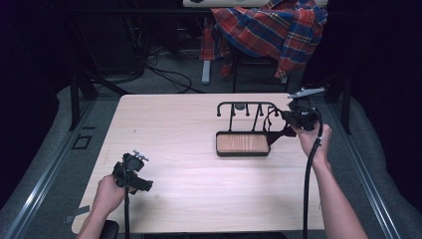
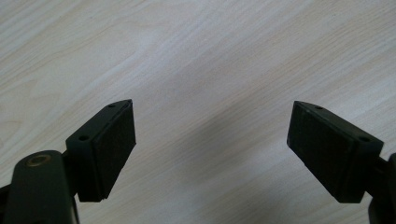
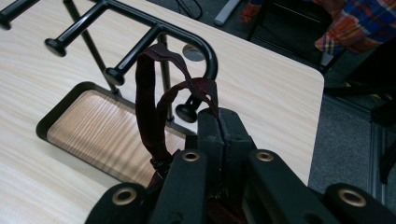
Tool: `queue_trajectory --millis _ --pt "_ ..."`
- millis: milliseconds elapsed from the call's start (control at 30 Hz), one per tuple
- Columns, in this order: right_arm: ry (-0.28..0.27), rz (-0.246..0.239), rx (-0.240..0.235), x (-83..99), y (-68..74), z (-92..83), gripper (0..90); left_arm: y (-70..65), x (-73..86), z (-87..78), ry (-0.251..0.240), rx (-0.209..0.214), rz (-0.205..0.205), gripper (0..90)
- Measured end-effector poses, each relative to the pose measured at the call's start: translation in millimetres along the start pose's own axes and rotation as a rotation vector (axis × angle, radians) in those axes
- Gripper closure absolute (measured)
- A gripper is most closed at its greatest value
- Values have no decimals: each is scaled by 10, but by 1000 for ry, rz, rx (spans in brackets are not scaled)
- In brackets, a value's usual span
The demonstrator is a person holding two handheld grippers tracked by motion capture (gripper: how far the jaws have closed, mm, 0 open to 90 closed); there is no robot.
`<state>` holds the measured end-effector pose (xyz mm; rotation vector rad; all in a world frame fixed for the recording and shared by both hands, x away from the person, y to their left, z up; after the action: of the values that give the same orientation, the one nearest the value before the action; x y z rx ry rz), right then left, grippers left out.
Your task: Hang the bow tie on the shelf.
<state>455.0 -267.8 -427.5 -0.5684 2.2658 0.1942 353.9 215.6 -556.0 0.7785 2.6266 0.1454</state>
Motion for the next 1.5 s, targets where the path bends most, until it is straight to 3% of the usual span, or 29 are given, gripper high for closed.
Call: queue_trajectory --millis 100,400,733,1033,1500 --pt "9 -4 37 -11 -23 24 889 -3 -1 1 2 -4 3 155" --pt "15 29 40 11 -84 164 887 -7 0 3 7 0 7 156" --pt "49 44 6 87 -84 266 882 -14 -2 0 9 -1 9 156" --pt "76 88 -65 175 -112 354 874 -18 -5 -2 7 -1 12 156" --pt "97 116 -85 262 -143 459 867 -23 -6 -2 9 -1 16 155"
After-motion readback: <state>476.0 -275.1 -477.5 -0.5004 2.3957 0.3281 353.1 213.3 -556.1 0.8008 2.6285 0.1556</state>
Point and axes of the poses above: each handheld gripper's, and its own axes: z roughly forward along the jaws, x roughly out of its underside, y roughly to its left, the point moved 4 cm from there along z, roughly forward along the jaws, and after that the axes turned 6 degrees about -x, right-handed, at the moved point
